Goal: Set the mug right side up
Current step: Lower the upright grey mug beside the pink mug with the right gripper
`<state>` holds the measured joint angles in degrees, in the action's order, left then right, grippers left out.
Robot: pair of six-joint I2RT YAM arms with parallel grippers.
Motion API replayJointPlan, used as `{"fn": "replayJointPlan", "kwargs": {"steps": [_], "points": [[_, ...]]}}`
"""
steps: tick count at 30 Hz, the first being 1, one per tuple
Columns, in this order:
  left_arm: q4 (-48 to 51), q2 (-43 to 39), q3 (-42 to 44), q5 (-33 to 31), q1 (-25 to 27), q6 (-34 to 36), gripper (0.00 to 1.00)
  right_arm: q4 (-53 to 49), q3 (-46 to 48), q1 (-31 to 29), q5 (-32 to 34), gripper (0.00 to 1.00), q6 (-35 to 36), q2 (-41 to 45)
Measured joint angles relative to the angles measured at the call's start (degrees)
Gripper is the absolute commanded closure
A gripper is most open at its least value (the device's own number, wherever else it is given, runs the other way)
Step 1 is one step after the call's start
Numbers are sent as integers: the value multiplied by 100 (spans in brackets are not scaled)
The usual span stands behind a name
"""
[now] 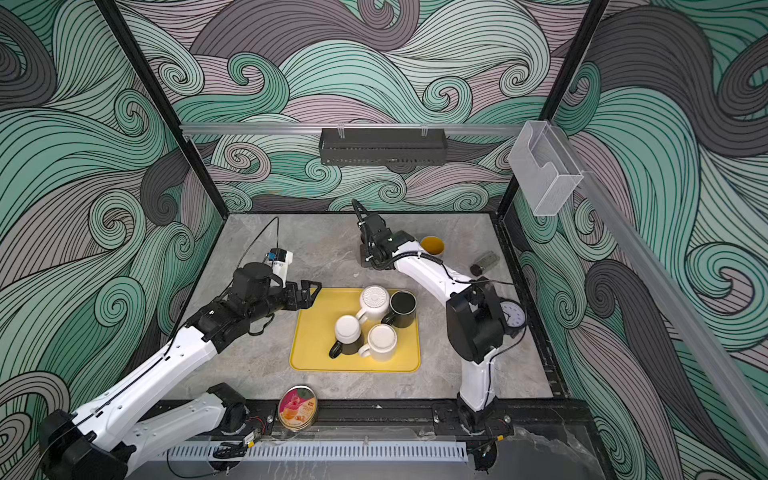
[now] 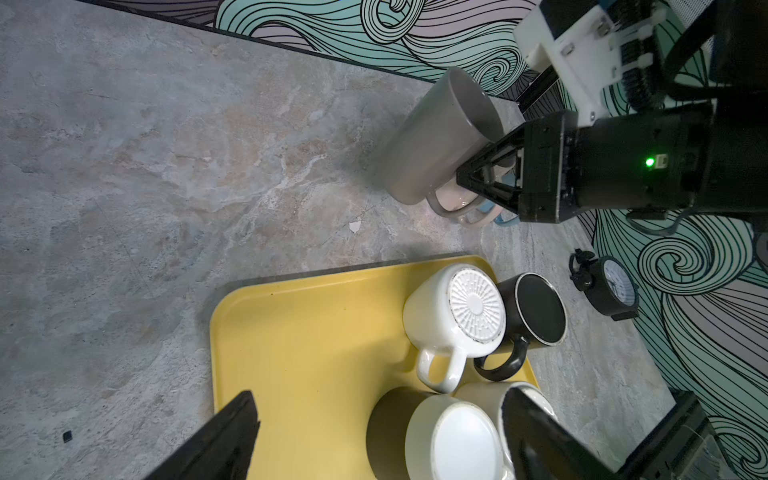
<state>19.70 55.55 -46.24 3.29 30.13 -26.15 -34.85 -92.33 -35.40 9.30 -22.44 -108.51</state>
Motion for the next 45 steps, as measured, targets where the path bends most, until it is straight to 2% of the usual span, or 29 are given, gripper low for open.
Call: {"fn": "replayJointPlan", "kwargs": {"steps": [24,45], "points": [[-221,39,186,44,0,-44,7,-9,-76,190,380,100,345,-662],[-258,59,223,39,0,-109,7,17,-85,199,649,100,358,-885]]}}
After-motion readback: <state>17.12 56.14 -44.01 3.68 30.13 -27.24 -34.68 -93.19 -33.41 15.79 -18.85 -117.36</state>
